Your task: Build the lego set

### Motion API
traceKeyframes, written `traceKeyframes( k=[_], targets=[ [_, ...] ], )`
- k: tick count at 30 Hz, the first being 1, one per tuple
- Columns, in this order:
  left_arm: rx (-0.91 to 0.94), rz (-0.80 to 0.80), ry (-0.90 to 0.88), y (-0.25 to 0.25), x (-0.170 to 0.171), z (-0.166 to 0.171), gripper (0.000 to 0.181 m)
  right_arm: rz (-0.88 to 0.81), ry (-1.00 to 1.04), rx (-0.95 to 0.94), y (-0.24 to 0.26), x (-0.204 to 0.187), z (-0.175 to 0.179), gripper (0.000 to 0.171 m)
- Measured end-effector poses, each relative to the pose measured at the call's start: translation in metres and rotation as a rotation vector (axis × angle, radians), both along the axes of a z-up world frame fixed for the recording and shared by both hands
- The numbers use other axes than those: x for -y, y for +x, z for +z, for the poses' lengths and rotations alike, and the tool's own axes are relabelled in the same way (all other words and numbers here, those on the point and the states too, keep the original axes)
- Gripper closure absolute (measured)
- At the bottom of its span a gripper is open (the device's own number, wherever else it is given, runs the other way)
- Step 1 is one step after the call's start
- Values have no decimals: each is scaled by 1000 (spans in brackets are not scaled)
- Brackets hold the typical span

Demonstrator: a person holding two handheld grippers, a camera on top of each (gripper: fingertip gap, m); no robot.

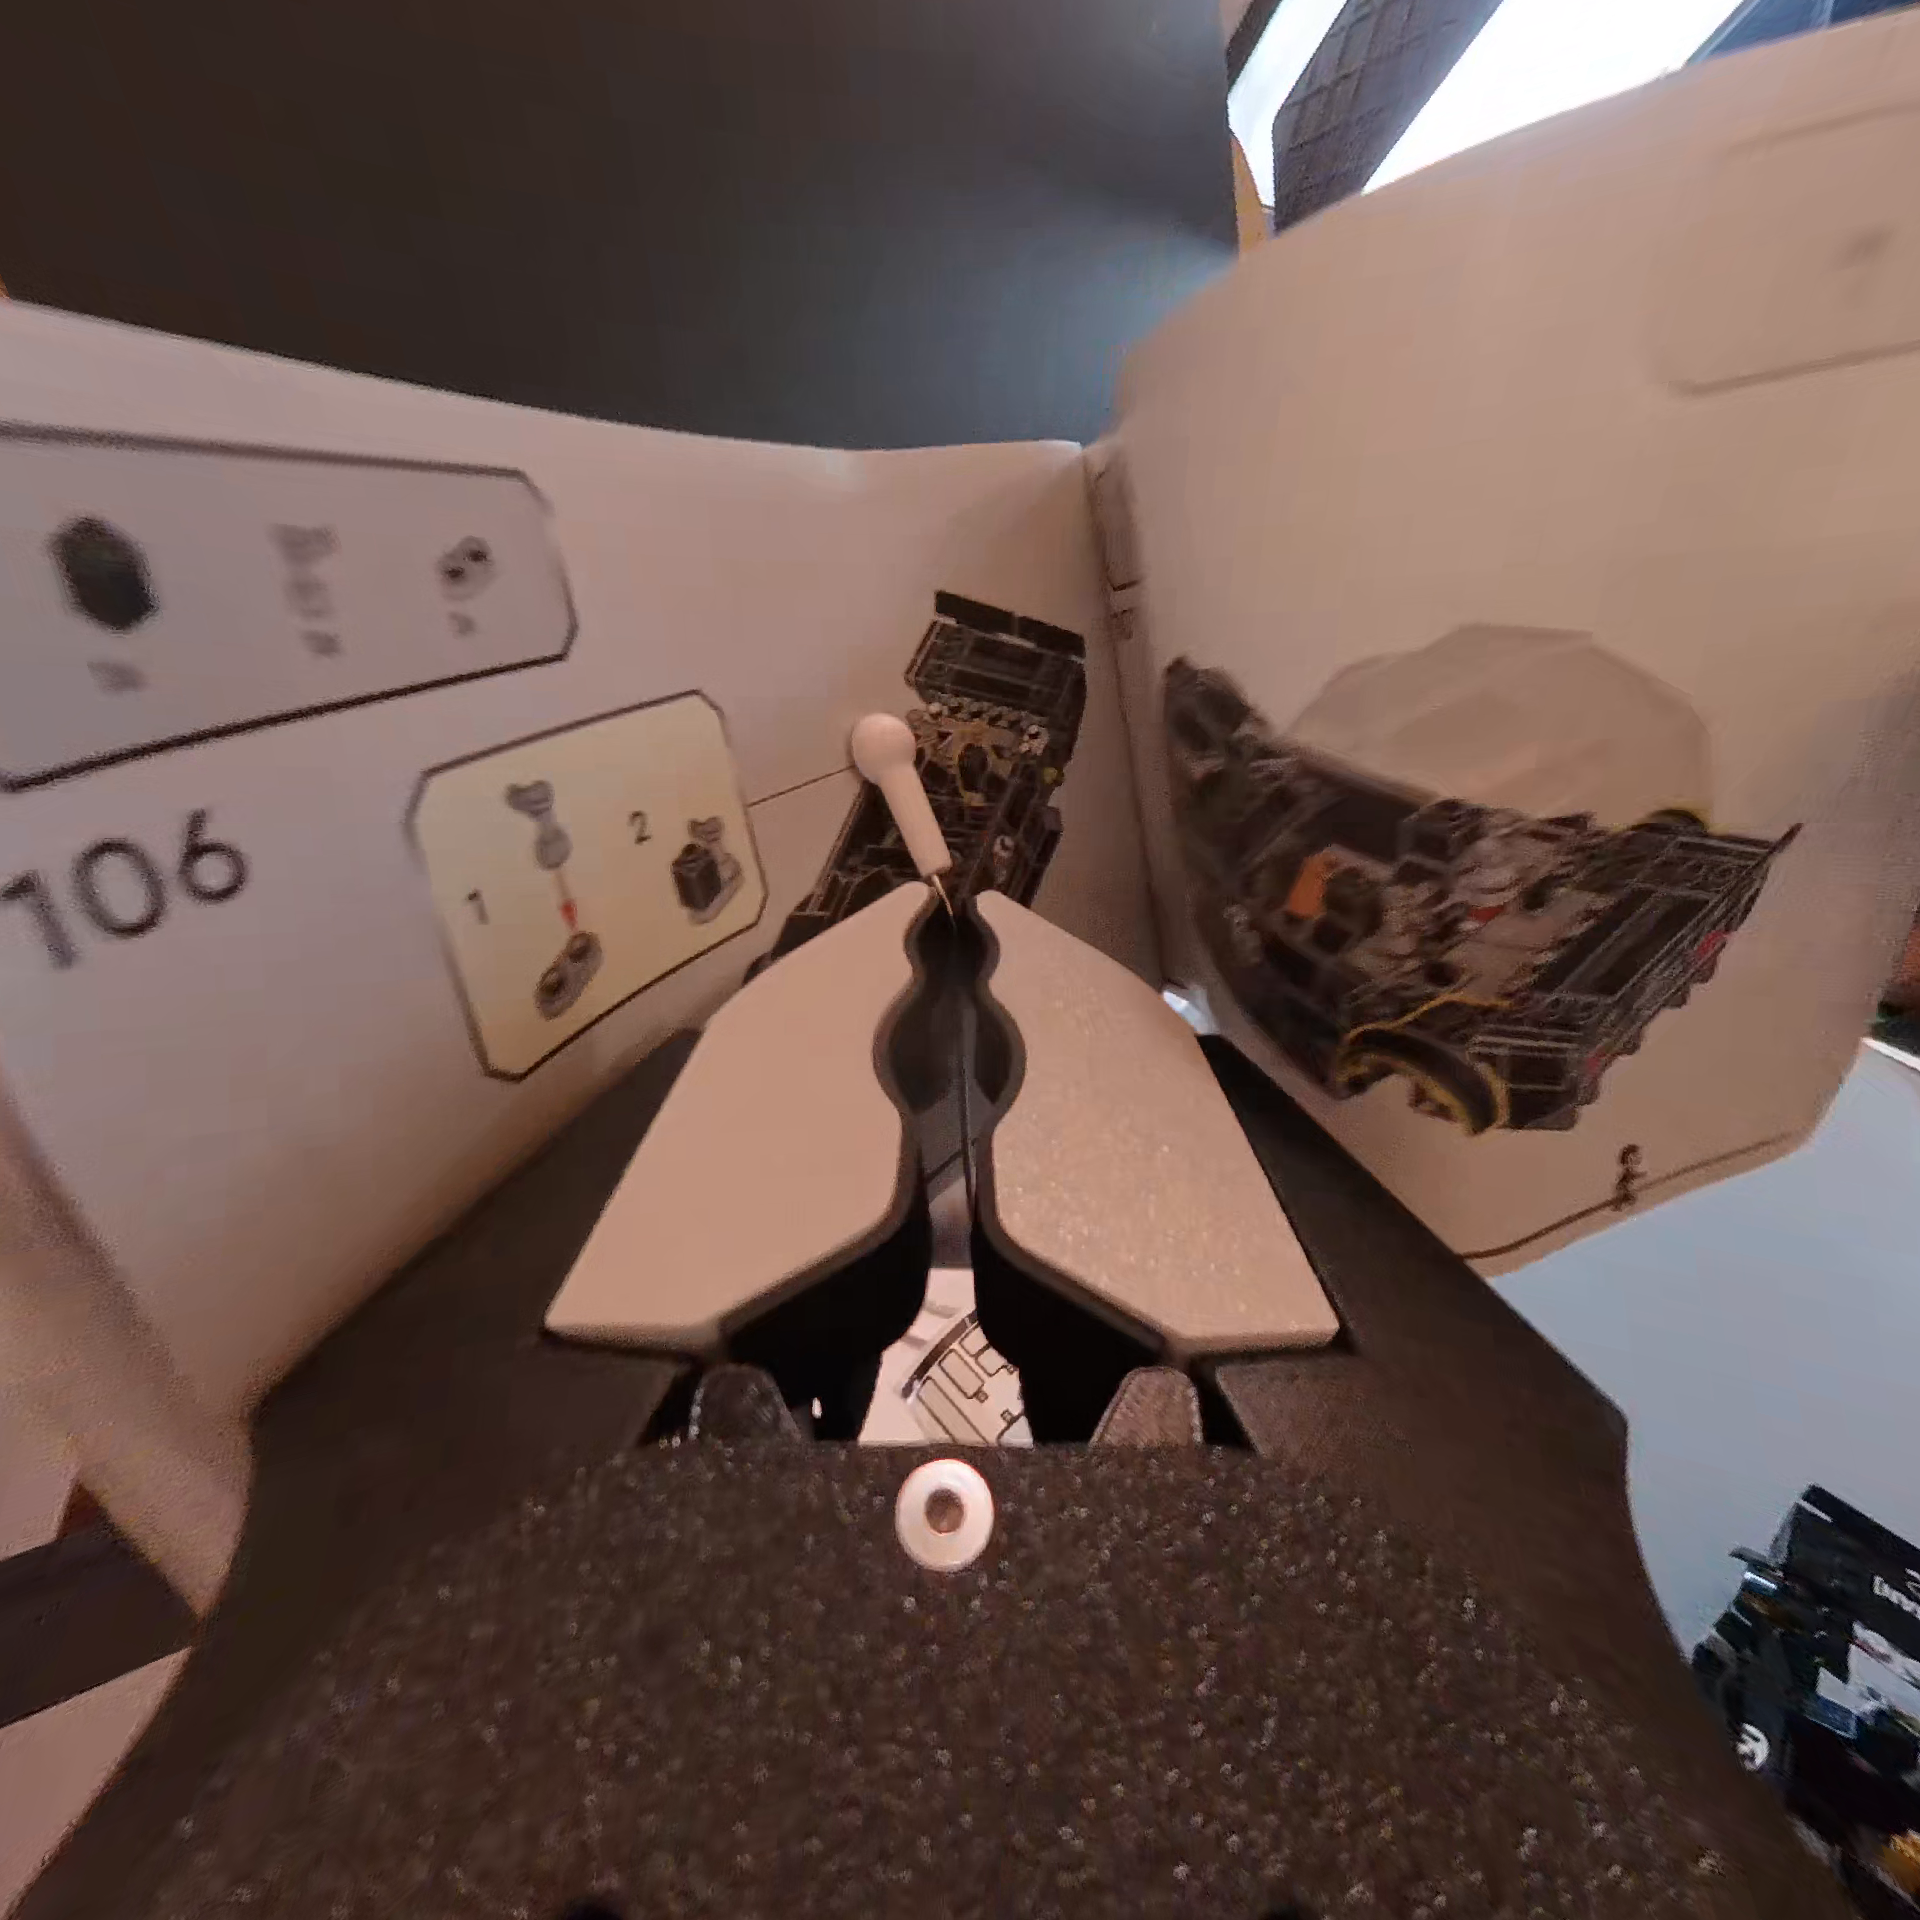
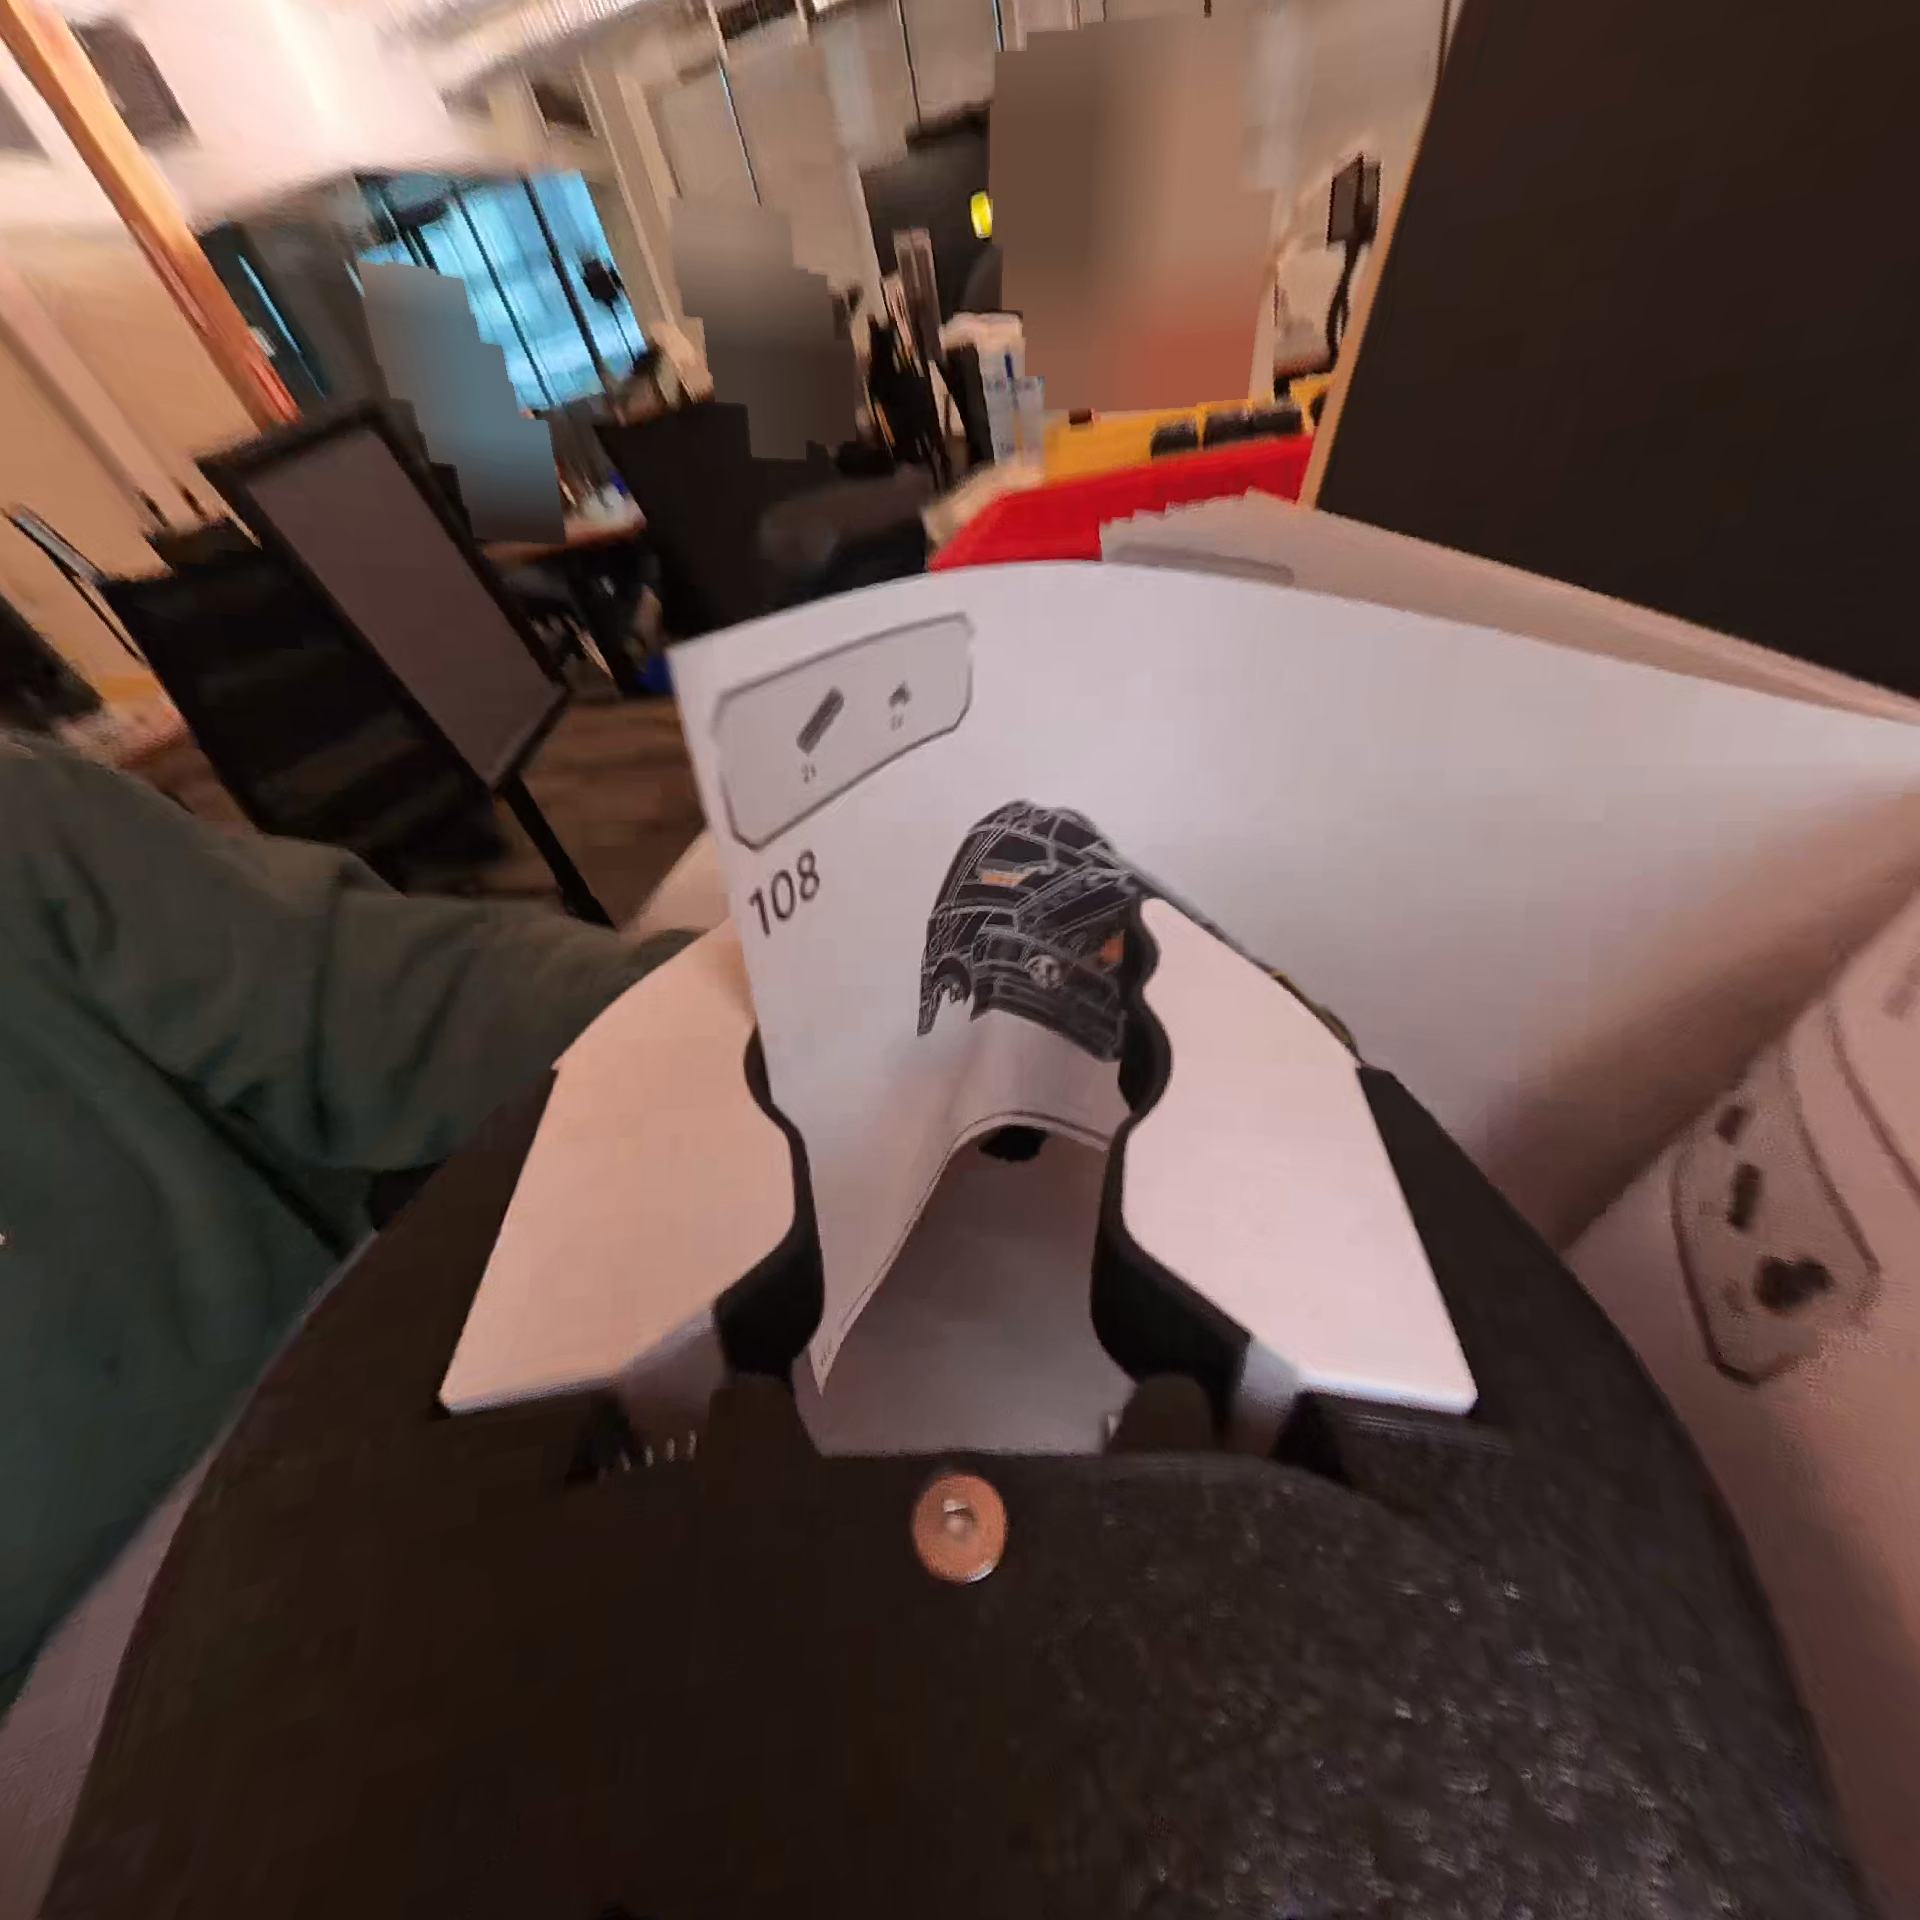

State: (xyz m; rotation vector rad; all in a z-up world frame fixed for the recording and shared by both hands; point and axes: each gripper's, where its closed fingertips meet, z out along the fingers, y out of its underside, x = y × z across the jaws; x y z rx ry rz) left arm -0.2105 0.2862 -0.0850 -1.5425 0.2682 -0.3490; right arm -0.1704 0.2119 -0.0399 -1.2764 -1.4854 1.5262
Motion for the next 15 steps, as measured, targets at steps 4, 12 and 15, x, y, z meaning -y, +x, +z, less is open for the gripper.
traceKeyframes(
  k=[4, 12, 15],
  targets=[
    [22, 30, 5, -9, 4, -1, 177, 72, -145, -109, 12, 1, 18, 124],
    [117, 33, 16, -24, 16, -5, 176, 225, 32, 160, -49, 56, -20, 109],
    [122, 7, 0, -30, 22, -10, 175, 174, 85, 121, -60, 49, -12, 115]
  ],
)
